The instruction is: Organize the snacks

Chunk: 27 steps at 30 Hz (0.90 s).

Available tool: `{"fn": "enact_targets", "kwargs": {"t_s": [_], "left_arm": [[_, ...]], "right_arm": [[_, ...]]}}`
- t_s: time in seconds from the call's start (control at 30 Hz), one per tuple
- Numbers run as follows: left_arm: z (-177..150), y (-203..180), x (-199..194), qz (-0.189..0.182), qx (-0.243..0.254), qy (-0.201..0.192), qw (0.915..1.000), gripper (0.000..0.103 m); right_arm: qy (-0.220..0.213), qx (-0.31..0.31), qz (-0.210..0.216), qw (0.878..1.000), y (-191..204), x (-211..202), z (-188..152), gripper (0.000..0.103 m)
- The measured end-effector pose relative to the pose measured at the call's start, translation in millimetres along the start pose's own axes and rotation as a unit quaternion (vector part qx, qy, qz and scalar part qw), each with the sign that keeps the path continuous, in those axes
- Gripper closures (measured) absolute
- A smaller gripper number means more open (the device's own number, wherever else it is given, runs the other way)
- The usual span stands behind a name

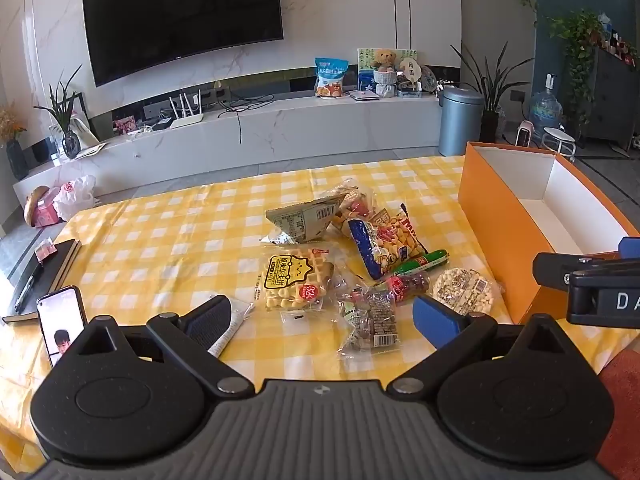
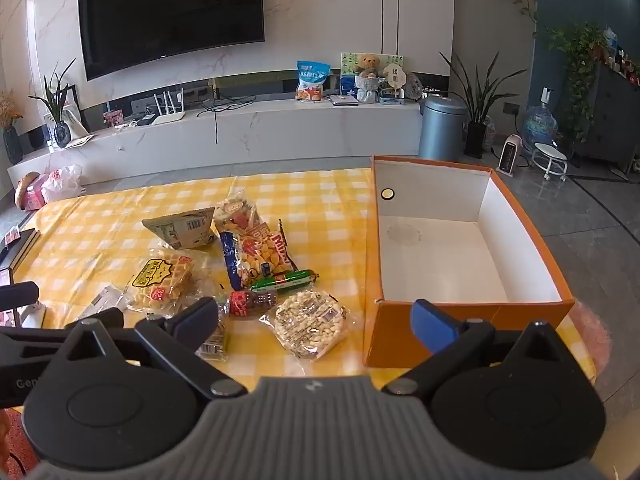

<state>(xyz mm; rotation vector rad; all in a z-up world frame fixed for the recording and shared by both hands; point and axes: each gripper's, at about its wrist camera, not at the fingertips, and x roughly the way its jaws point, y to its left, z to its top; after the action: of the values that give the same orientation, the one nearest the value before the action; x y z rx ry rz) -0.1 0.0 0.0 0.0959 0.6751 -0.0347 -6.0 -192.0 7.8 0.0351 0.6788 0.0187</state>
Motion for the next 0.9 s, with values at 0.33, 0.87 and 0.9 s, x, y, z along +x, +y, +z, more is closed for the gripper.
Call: {"fn": "enact_targets", "kwargs": {"t_s": [0.33, 0.87, 0.9], "left_arm": [[3.0, -2.1, 0.8, 0.003, 0.003, 0.001, 1.0, 0.0], [-5.0, -5.0, 6.0, -0.003, -0.002, 0.001, 1.0, 0.0], [-5.2, -5.4, 6.4, -0.004, -0.002, 0.001, 1.0, 0.0]], "right_arm": [[0.002, -0.003, -0.001, 1.0, 0.9, 0.0, -1.5, 0.003], [0.003, -0.005, 0.004, 1.0, -0.2, -1.9, -0.5, 0.003], [0.003, -0.004, 0.004, 1.0, -0.3, -1.9, -0.4, 0.003]]}}
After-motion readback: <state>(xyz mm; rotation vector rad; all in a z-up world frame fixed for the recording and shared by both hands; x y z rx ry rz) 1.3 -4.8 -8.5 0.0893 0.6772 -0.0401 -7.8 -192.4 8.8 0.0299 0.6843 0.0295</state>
